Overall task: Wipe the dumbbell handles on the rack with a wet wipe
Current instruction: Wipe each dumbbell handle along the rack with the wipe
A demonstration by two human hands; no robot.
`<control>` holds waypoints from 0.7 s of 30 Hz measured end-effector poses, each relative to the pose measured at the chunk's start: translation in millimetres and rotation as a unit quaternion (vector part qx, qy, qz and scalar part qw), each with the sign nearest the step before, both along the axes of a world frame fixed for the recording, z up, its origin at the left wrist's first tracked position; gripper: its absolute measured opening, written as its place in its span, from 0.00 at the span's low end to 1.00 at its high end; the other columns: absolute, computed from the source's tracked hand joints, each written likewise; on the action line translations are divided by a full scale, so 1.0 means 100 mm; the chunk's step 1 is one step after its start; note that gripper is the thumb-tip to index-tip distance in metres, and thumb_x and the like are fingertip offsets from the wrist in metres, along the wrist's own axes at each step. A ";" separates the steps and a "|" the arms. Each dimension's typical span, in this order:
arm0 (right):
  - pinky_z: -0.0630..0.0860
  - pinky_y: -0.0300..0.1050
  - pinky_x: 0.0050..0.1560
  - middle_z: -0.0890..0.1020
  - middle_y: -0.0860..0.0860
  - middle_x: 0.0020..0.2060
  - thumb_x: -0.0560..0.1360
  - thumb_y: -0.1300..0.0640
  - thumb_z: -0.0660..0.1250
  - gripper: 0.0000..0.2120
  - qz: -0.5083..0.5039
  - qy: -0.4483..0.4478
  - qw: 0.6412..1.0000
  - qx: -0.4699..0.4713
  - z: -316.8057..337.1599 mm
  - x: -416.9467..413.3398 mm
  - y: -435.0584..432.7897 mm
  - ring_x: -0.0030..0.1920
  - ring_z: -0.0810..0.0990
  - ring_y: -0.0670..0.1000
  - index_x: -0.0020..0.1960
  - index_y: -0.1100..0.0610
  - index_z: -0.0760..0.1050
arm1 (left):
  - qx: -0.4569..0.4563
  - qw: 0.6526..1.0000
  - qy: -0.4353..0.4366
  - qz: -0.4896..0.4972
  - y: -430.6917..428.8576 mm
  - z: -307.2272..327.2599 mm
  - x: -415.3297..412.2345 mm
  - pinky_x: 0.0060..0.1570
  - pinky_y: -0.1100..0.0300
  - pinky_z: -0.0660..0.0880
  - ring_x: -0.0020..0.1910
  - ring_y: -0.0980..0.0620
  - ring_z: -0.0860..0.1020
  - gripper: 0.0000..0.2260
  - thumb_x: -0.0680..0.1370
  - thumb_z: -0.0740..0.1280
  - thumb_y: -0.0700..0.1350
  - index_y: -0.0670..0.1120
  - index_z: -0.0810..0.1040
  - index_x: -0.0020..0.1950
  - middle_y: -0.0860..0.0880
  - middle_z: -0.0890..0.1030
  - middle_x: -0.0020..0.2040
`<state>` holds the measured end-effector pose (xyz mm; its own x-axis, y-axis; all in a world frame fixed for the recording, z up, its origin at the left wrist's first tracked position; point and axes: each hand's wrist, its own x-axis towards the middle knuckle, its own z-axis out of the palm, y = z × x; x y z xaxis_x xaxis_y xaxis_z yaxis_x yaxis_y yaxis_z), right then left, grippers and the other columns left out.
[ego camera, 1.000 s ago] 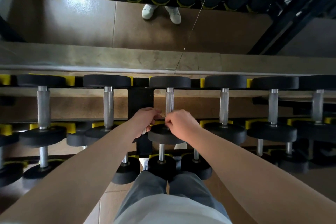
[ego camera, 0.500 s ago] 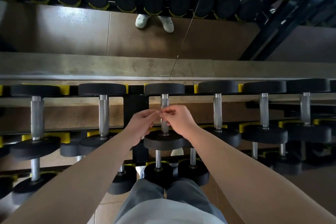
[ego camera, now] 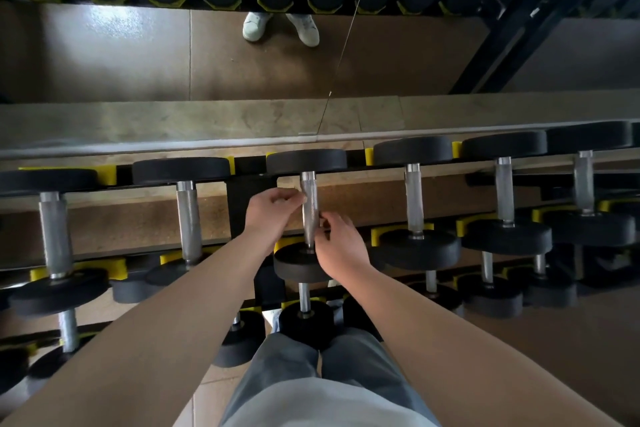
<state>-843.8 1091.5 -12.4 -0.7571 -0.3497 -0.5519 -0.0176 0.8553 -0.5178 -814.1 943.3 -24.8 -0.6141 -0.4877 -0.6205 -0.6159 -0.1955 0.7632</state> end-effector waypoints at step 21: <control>0.72 0.40 0.55 0.76 0.49 0.67 0.82 0.47 0.64 0.20 0.004 0.004 1.000 -0.007 -0.05 -0.01 0.04 0.63 0.77 0.49 0.73 0.50 0.72 | -0.098 0.974 -0.045 -0.199 -0.04 -0.02 0.10 0.47 0.62 0.76 0.48 0.57 0.80 0.04 0.76 0.75 0.52 0.55 0.82 0.46 0.56 0.82 0.47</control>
